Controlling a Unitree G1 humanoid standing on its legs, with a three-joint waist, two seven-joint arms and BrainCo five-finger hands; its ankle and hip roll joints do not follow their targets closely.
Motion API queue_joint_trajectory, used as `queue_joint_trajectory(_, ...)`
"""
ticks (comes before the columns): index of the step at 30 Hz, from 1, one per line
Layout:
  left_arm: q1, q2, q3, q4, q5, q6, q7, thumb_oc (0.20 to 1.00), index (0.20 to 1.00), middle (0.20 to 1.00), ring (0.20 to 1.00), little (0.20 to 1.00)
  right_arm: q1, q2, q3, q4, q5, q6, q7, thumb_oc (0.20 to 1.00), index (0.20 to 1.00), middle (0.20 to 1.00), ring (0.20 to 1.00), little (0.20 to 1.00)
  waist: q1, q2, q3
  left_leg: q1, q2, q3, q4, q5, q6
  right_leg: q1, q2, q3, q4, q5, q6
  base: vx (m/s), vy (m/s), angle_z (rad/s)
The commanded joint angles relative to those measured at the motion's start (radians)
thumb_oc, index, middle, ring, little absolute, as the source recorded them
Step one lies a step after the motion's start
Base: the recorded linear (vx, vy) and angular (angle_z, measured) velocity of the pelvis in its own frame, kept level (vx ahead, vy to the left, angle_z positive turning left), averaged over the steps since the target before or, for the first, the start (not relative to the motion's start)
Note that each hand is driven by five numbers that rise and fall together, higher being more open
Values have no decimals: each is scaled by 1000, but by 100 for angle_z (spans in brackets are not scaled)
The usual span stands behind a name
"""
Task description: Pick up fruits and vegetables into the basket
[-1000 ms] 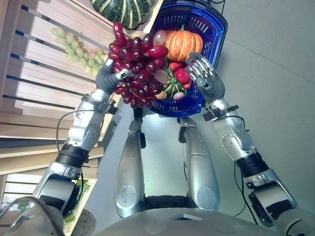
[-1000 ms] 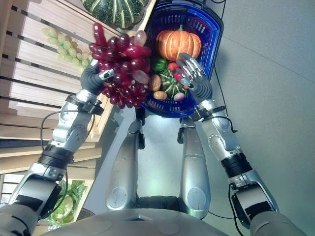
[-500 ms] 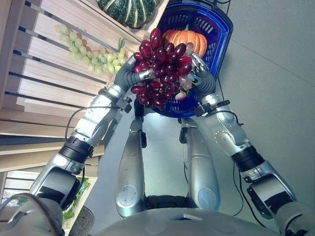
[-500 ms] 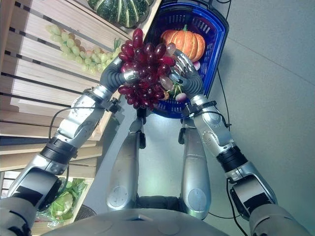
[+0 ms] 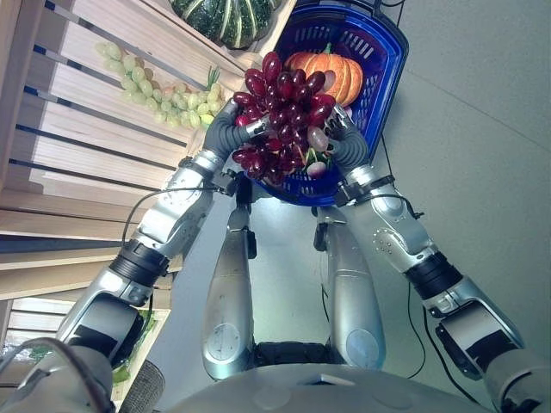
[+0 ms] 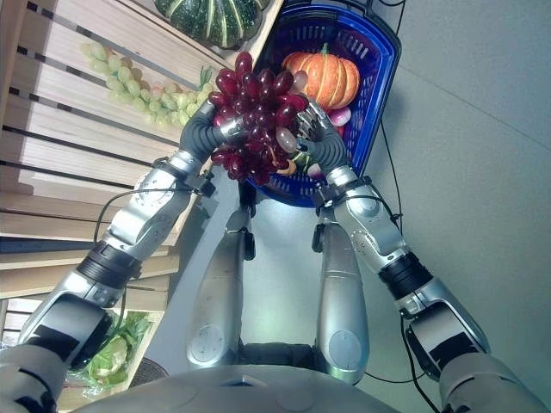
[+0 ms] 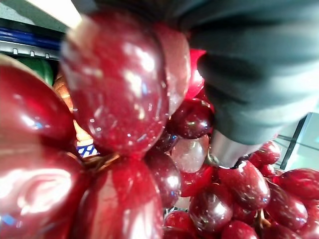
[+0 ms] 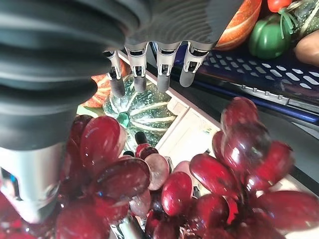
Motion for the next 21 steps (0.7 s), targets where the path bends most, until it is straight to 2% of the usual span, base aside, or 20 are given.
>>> queue_joint_trajectory(1, 9, -38, 19, -147, -63, -75, 7, 200, 200, 200, 200, 200, -2, 11, 24, -126, -56, -53, -8, 1000, 1000, 1000, 1000, 1000, -9, 8, -30, -33, -104, 55, 27, -42, 75, 70, 33, -61, -61, -30, 26, 0, 0, 0)
queue_joint_trajectory(7, 19, -71, 16, -155, -40, -54, 28, 200, 200, 200, 200, 200, -15, 15, 27, -136, -88, -65, -26, 1000, 1000, 1000, 1000, 1000, -8, 6, -30, -33, -105, 53, 25, -41, 75, 70, 34, -66, -61, -30, 26, 0, 0, 0)
queue_joint_trajectory(11, 12, -72, -1, -155, 65, -31, 5, 200, 200, 200, 200, 200, -25, 8, 27, -150, -90, -90, -50, 1000, 1000, 1000, 1000, 1000, -9, 4, -30, -30, -106, 54, 24, -43, 76, 72, 35, -67, -64, -30, 27, 0, 0, 0)
queue_joint_trajectory(15, -11, -41, -35, -157, 179, -10, -10, 200, 200, 200, 200, 200, -25, 4, 20, -169, -71, -106, -45, 1000, 1000, 1000, 1000, 1000, -12, 6, -30, -28, -104, 58, 19, -40, 77, 72, 38, -66, -64, -28, 28, 0, 0, 0)
queue_joint_trajectory(21, -37, -2, -65, -156, 252, -3, -32, 200, 200, 200, 200, 200, -29, 0, 23, -178, -38, -132, -56, 1000, 1000, 1000, 1000, 1000, -15, 8, -30, -27, -102, 65, 22, -43, 77, 69, 38, -63, -62, -27, 31, 0, 0, 0)
